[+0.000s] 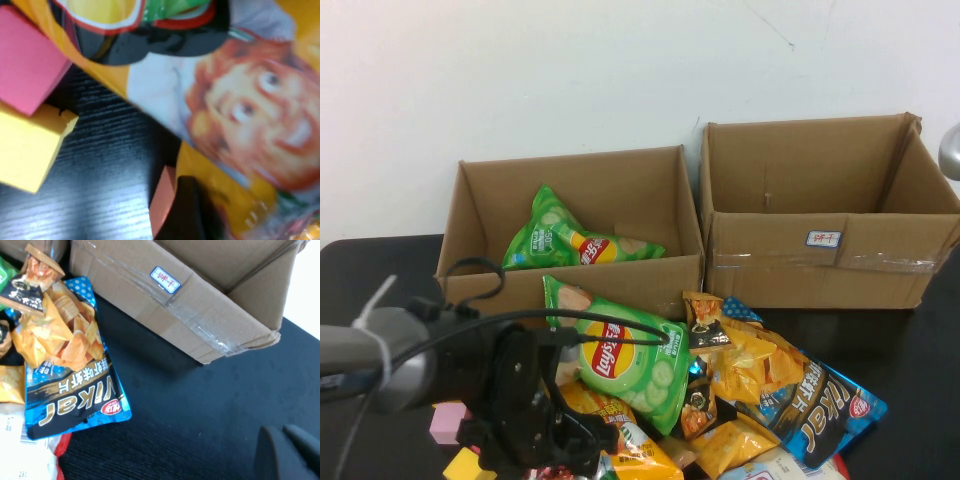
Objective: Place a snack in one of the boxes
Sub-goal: Pick up the potato chip
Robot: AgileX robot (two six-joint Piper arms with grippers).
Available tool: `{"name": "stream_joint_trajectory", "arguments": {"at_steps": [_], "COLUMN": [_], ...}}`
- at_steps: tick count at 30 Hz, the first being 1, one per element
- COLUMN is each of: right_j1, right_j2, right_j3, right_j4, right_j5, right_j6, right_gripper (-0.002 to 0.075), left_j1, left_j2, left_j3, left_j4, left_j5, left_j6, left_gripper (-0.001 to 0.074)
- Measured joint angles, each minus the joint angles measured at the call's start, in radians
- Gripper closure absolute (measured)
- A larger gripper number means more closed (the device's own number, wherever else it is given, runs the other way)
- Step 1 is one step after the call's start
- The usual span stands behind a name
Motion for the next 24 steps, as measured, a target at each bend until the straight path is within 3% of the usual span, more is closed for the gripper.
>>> {"name": "stream_joint_trajectory", "arguments": {"at_steps": [3, 5, 10, 12, 16, 24], "right_j1": [0.0, 0.0, 0.0, 0.0, 0.0, 0.0], "right_j2": [0.0, 0.0, 0.0, 0.0, 0.0, 0.0], "right_j3": [0.0, 0.0, 0.0, 0.0, 0.0, 0.0], "right_j4": [0.004, 0.009, 0.026, 0.031, 0.032, 0.034], "right_j5": [-0.002, -0.002, -0.022, -0.03, -0.043, -0.053], "right_j6": [0.0, 0.0, 0.0, 0.0, 0.0, 0.0], "right_gripper": [0.0727, 0.0727, 0.0727, 0.0727, 0.0727, 0.0727], "left_j1": [0.0, 0.0, 0.0, 0.0, 0.0, 0.002], "left_j2": [0.041, 0.056, 0.065, 0.065, 0.055, -0.085], "left_j3": [0.0, 0.0, 0.0, 0.0, -0.004, -0.055], "left_j4": [-0.007, -0.007, -0.001, 0.0, 0.0, 0.004], "left_j5": [-0.024, -0.026, -0.036, -0.043, -0.027, 0.04], "left_j6": [0.016, 0.028, 0.05, 0.06, 0.096, 0.113], "left_gripper": [0.0202, 0.0265, 0.06, 0.0668, 0.0715, 0.0722]}}
